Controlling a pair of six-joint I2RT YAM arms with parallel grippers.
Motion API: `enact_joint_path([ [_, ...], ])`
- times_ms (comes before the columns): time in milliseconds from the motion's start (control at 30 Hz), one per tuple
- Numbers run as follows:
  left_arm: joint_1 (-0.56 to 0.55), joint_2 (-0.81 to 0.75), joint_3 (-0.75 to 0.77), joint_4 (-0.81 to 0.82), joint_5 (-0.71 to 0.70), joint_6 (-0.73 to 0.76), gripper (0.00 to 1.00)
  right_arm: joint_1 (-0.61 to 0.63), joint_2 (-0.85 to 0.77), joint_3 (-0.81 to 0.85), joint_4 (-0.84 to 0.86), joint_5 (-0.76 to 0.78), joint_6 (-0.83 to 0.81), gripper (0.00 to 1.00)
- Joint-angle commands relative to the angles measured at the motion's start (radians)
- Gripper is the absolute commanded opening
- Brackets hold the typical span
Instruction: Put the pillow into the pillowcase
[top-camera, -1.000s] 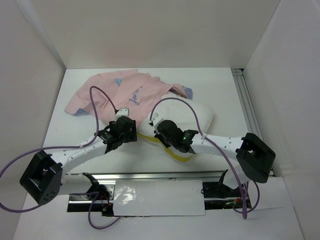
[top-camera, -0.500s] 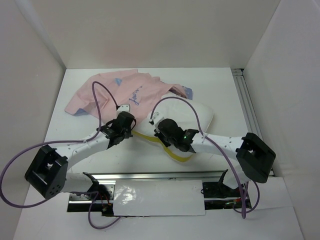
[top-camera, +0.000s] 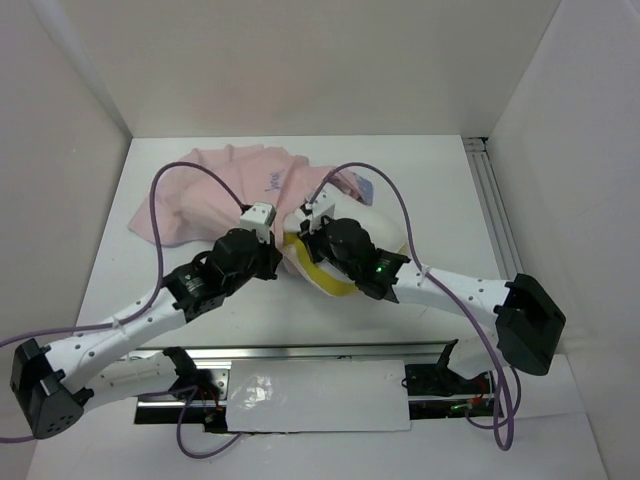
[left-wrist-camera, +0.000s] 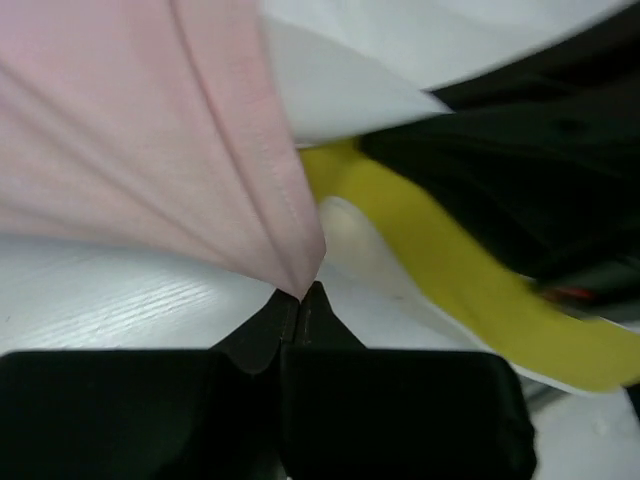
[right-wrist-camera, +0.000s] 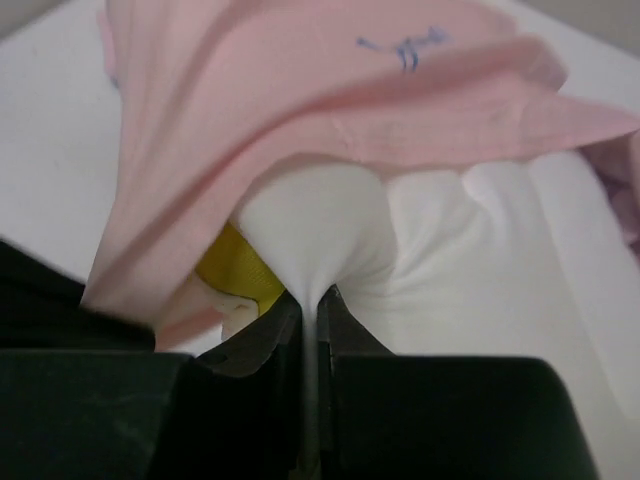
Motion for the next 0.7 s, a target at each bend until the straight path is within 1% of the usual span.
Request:
enact_joint_path([
  [0, -0.095, -0.084, 0.125, 0.058, 0.195, 0.04, 0.0, -0.001, -0.012, 0.048, 0.45, 0.011, -0.012, 0.0],
  [67, -0.117, -0.097, 0.183, 0.058, 0.291, 0.072, 0.0, -0.001, 0.014, 0.024, 0.534, -0.006, 0.01, 0.0],
  [100, -0.138, -0.097, 0.203, 0.058, 0.319, 0.072, 0.0, -0.001, 0.032, 0.014, 0.624, 0.005, 0.019, 0.0],
  [133, -0.148, -0.097, 0.243, 0.047, 0.353, 0.081, 0.0, -0.001, 0.043, 0.004, 0.669, 0.038, 0.037, 0.0],
  [167, -0.16, -0.097, 0.262, 0.038, 0.365, 0.081, 0.0, -0.001, 0.052, -0.01, 0.724, 0.062, 0.046, 0.0],
  [200, -0.184, -0.097, 0.275, 0.038, 0.365, 0.081, 0.0, 0.009, 0.072, -0.044, 0.843, 0.085, 0.046, 0.0],
  [267, -0.208, -0.077, 0.309, 0.027, 0.385, 0.081, 0.0, 0.032, 0.107, -0.088, 0.971, 0.157, 0.036, 0.0],
  [300, -0.208, -0.077, 0.318, 0.018, 0.396, 0.081, 0.0, 0.032, 0.123, -0.089, 1.063, 0.184, 0.036, 0.0],
  [333, -0.208, -0.063, 0.332, 0.018, 0.414, 0.081, 0.0, 0.042, 0.135, -0.098, 1.089, 0.197, 0.036, 0.0],
  [400, -0.208, -0.063, 0.332, 0.009, 0.414, 0.072, 0.0, 0.051, 0.166, -0.108, 1.105, 0.211, 0.036, 0.0],
  [433, -0.208, -0.063, 0.323, 0.009, 0.387, 0.057, 0.0, 0.051, 0.166, -0.109, 1.105, 0.201, 0.049, 0.0],
  [567, -0.208, -0.072, 0.273, -0.048, 0.281, -0.002, 0.0, 0.08, 0.152, -0.203, 0.984, 0.166, 0.108, 0.0],
  [600, -0.208, -0.072, 0.251, -0.059, 0.264, -0.026, 0.03, 0.08, 0.12, -0.223, 0.915, 0.177, 0.146, 0.1],
  [633, -0.208, -0.081, 0.24, -0.084, 0.237, -0.038, 0.11, 0.08, 0.1, -0.262, 0.88, 0.177, 0.157, 0.19],
  [667, -0.208, -0.082, 0.24, -0.097, 0.236, -0.048, 0.27, 0.08, 0.079, -0.279, 0.846, 0.177, 0.157, 0.28],
])
